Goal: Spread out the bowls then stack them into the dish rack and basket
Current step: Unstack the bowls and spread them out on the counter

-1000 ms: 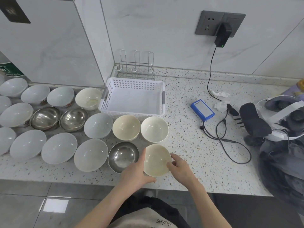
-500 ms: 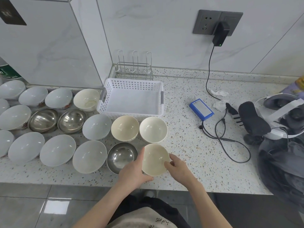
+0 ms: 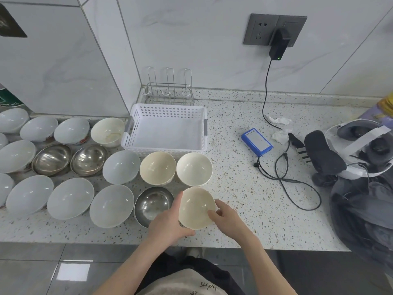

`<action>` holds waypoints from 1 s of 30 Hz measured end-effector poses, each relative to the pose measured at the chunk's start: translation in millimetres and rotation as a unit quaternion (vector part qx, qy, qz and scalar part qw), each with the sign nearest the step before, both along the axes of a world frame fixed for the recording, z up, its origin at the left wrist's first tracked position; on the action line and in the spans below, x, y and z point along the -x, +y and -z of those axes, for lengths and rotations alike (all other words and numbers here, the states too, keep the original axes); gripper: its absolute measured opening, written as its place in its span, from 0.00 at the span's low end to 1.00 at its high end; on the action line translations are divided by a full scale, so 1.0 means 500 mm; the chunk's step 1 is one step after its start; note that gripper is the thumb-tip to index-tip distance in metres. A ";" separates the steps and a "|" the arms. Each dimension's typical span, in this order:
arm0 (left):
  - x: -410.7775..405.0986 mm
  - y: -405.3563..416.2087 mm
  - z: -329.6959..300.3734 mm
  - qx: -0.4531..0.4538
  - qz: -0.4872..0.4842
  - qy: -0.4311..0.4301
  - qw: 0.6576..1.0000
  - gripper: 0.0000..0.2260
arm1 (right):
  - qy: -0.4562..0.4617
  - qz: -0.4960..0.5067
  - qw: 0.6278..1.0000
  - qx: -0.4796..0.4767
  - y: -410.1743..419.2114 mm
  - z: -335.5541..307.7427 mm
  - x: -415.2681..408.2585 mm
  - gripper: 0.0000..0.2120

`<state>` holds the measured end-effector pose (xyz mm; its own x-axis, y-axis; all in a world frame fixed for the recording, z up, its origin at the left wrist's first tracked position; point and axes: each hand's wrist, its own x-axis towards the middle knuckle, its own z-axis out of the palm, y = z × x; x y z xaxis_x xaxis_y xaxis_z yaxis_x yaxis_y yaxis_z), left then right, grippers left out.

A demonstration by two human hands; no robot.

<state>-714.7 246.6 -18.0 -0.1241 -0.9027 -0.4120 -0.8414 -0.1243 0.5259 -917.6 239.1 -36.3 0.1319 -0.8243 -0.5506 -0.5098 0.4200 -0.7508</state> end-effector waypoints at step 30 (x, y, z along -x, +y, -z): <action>-0.270 0.002 -0.077 0.006 -0.197 0.213 0.957 0.07 | 0.084 0.041 0.983 0.156 -0.061 -0.147 -0.249 0.12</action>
<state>-579.8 247.5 20.6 0.0733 -0.9186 -0.3884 -0.4386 -0.3794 0.8147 -793.0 208.6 37.4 -0.0129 -0.9604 -0.2783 -0.6114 0.2278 -0.7579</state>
